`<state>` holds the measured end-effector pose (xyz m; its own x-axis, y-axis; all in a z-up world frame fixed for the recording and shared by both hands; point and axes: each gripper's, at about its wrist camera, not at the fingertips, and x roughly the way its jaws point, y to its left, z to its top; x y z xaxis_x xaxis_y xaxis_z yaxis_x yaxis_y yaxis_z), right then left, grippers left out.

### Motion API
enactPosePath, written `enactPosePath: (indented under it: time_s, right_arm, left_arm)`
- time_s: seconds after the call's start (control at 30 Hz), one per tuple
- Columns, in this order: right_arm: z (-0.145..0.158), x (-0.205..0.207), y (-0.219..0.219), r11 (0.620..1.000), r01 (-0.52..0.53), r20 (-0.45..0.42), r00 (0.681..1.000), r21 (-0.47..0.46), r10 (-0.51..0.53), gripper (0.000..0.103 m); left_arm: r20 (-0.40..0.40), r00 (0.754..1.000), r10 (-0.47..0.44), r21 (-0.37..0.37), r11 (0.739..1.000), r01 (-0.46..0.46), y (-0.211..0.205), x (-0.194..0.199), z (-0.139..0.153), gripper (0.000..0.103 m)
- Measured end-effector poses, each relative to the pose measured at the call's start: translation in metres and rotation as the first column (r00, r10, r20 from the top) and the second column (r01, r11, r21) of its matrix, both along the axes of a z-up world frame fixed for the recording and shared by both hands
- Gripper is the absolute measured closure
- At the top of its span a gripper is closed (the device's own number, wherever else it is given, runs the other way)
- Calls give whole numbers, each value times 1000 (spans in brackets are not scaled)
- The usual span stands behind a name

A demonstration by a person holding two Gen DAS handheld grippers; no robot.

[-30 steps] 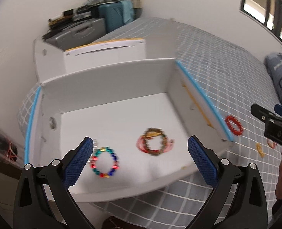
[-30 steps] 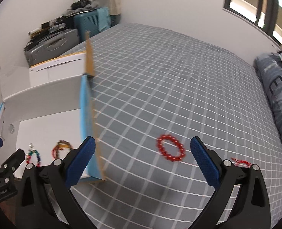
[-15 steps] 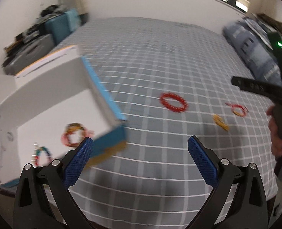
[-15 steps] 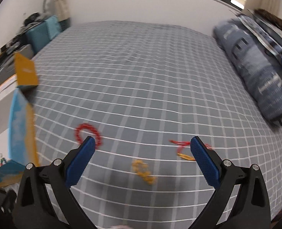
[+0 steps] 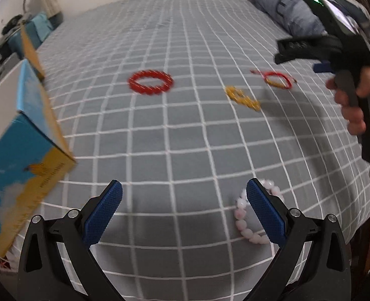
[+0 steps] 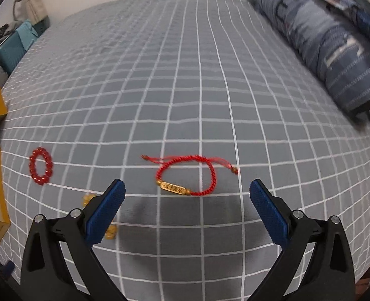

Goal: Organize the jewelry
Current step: 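Move both tools back over the bed toward the remaining bracelets, then grasp the pink-white bead bracelet with left tool while right tool grasps red cord bracelet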

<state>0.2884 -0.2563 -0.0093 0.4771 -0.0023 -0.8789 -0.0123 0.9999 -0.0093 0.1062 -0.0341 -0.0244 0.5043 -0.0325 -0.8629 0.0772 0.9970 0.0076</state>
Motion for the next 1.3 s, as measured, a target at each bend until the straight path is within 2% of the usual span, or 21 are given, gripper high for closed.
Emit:
enactPosePath:
  time_s: [0.33,0.43,0.6,0.7,0.8,0.87,1.1,1.13,1.17,1.2,1.27,1.3]
  right_arm:
    - [-42,15,0,999,19,-74,997,-46,-22,8]
    - [-51,20,-1,998,24,-87,996,-55,-29,8]
    - [-62,23,1,999,22,-103,994,-42,-27,15]
    - [-63,26,0,999,24,-103,994,-26,-27,21]
    - [-62,26,2,1000,13,-109,994,-13,-15,29]
    - [-62,25,5,1000,5,-112,994,-6,-5,37]
    - [-61,27,6,1000,-22,-116,993,11,23,55]
    - [-61,27,6,1000,-24,-116,993,14,25,58]
    - [-61,27,5,1000,-26,-116,993,14,27,63]
    - [-61,27,5,1000,-27,-115,993,15,28,67]
    - [-61,26,3,1000,-24,-115,993,14,26,86]
    - [-60,25,2,1000,-21,-115,993,9,22,89]
  left_arm:
    - [-56,998,-32,0,999,32,-13,-9,-42,6]
    - [-47,998,-33,22,999,34,-17,-12,-51,6]
    - [-30,999,-27,37,999,28,-21,-15,-52,7]
    - [-39,998,-39,22,999,40,-22,-16,-52,16]
    - [-44,997,-63,18,998,64,-27,-18,-50,29]
    - [-49,996,-79,16,997,80,-30,-20,-48,41]
    - [-67,995,-73,1,997,74,-30,-19,-43,68]
    - [-68,995,-74,1,997,75,-30,-18,-42,74]
    - [-69,995,-74,-1,997,74,-29,-18,-41,85]
    - [-71,995,-69,-3,998,69,-29,-18,-40,91]
    - [-73,995,-65,-10,998,65,-28,-18,-38,93]
    - [-73,995,-65,-12,998,64,-28,-18,-37,93]
